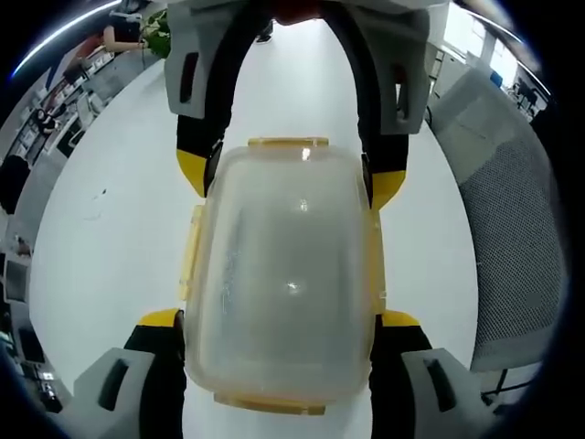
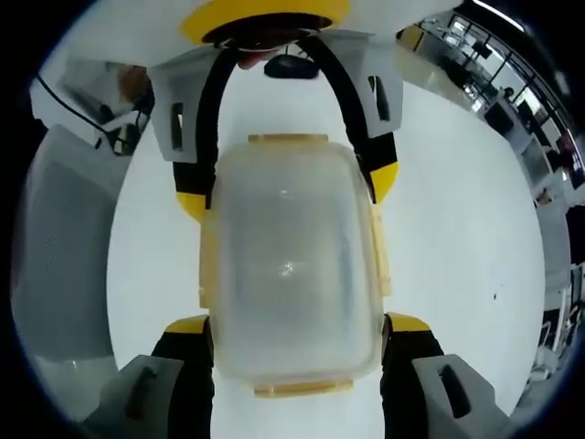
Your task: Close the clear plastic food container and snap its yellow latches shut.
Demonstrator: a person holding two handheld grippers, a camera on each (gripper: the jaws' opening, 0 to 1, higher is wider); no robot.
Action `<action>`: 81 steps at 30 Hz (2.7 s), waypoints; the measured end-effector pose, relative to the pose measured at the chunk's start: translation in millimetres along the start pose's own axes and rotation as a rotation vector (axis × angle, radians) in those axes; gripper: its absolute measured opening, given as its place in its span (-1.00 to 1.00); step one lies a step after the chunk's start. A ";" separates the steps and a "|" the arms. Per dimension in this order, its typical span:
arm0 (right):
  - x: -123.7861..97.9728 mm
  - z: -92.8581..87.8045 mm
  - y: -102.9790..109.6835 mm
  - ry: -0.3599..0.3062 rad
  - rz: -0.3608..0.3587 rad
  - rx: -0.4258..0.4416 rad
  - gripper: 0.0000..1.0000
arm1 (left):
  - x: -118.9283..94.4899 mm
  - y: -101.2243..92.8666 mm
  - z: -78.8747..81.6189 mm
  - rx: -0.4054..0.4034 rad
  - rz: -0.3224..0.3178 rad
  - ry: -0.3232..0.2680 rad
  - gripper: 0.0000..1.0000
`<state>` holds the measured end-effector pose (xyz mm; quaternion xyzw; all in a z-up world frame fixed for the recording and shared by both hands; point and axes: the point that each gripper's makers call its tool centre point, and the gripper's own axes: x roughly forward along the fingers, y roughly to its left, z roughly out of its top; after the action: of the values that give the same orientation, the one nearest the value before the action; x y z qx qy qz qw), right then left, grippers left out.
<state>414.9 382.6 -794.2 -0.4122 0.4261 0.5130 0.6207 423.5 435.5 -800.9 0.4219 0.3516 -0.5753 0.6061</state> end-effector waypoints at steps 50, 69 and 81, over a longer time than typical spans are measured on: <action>8.0 9.1 -65.2 -0.027 -0.027 0.019 0.52 | 8.6 65.4 -5.6 0.008 0.027 0.005 0.72; 8.7 9.4 -73.8 -0.026 -0.034 0.014 0.52 | 10.1 74.1 -5.4 0.004 0.018 0.005 0.73; 9.2 9.5 -74.8 -0.026 -0.045 0.012 0.53 | 9.6 74.8 -4.9 0.004 0.021 -0.003 0.73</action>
<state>490.8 384.3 -794.6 -0.4112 0.4117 0.5015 0.6402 499.1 434.8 -803.6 0.4258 0.3452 -0.5703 0.6117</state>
